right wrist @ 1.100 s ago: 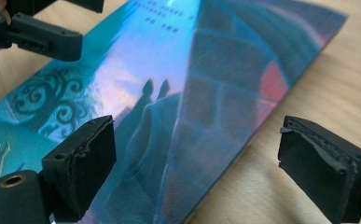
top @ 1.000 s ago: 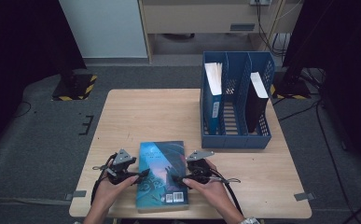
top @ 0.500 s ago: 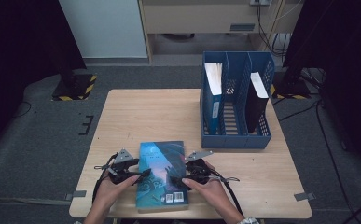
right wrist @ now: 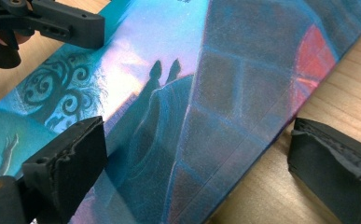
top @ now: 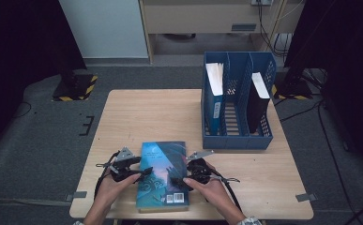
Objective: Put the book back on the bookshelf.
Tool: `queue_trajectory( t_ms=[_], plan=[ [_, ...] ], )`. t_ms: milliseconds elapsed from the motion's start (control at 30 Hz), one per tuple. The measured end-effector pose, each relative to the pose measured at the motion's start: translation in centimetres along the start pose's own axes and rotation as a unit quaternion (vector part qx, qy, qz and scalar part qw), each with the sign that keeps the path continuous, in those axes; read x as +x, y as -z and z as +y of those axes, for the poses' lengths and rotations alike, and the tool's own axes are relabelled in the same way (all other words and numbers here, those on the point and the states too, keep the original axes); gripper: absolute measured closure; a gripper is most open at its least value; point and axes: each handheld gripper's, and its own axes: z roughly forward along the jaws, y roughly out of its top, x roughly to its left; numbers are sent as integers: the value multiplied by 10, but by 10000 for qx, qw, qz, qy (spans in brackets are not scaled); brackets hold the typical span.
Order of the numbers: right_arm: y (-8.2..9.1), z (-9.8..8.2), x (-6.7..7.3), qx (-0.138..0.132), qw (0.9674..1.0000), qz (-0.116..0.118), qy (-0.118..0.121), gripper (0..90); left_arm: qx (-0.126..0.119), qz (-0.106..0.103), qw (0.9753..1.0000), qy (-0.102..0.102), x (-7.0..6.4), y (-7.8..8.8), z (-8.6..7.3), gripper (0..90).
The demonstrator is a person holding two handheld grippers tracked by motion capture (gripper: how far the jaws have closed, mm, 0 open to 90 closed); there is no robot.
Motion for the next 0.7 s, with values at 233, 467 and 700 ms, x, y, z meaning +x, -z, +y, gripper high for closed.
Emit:
queue_trajectory(
  t_ms=[233,467,700],
  plan=[
    [0,0,-2,-7,10000,29,25,37,-42,-8,10000,11,2,-2,1,253],
    [0,0,-3,-28,10000,52,35,26,-35,-92,9997,203,5,-4,0,227],
    [-4,2,-1,-40,10000,77,27,47,-35,-3,9999,165,9,-2,0,201]
  ],
)
